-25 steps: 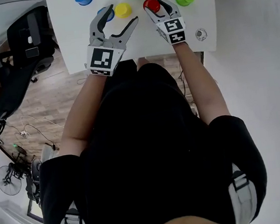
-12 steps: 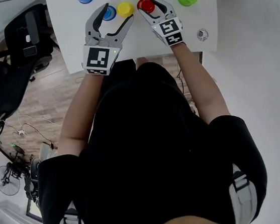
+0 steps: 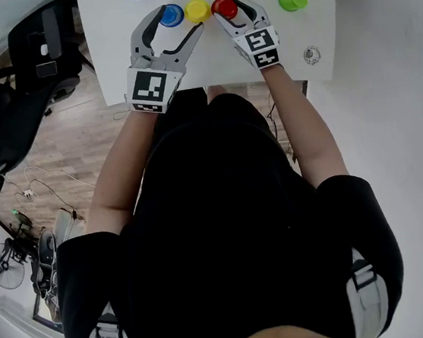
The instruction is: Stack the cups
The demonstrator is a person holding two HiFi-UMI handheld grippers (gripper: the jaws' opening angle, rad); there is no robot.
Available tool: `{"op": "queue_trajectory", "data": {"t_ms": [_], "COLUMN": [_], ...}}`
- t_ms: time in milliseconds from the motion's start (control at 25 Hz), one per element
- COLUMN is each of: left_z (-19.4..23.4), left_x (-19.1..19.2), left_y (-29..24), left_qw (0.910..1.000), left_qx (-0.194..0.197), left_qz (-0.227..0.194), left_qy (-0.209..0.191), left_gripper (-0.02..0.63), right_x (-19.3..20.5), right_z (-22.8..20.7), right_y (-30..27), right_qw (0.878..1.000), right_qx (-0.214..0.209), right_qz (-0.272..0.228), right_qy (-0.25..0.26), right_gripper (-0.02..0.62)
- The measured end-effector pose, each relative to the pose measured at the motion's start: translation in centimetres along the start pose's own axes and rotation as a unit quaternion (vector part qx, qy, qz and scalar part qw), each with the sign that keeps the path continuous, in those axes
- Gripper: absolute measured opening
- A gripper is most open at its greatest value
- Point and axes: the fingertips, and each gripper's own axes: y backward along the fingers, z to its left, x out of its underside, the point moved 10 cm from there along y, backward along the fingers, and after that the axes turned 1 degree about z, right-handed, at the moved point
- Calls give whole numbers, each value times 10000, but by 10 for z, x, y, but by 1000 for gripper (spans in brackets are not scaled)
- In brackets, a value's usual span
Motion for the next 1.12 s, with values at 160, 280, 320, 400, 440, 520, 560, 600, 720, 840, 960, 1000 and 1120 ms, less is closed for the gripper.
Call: {"op": "queue_trajectory", "data": {"t_ms": [160,280,320,400,440,520,560,600,720,840,960,1000,1120], "left_z": [2,4,5,6,7,11,15,20,42,65,84,89,103], "left_x": [3,2,1,0,0,1,2,2,4,7,14,17,29], "left_y": [1,2,2,2,3,3,3,3,0,-3,-8,-11,-19], "left_qw": [10000,10000,10000,10000,10000,9999,9998,9997,9988,9973,9957,9950,9928], "left_qx": [-30,-38,-36,-47,-64,-130,-183,-250,-487,-727,-923,-988,-1168], "left_qz": [9,13,11,-8,-23,-48,-58,-63,-64,-30,61,93,218], "left_qy": [15,38,41,37,32,22,18,17,20,25,68,89,159], "left_gripper": [322,322,322,322,322,322,322,322,322,322,322,324,327], "right_x": [0,0,-1,-2,-4,-9,-14,-21,-50,-81,-106,-111,-120], "right_z": [-1,-1,-1,-1,-1,-1,-2,-2,2,13,27,30,38], "right_y": [-1,-1,-1,0,2,8,12,17,26,28,25,23,17], "right_qw": [10000,9999,9999,9998,9998,9997,9995,9992,9973,9941,9908,9900,9884], "right_qx": [17,-54,-104,-183,-194,-189,-186,-189,-252,-398,-559,-600,-720], "right_qz": [12,89,103,71,17,-133,-224,-328,-692,-1009,-1233,-1270,-1327], "right_qy": [31,-5,-32,-88,-109,-123,-116,-108,-86,-27,59,90,146], "right_gripper": [239,242,246,284,301,311,313,313,313,313,311,311,311]}}
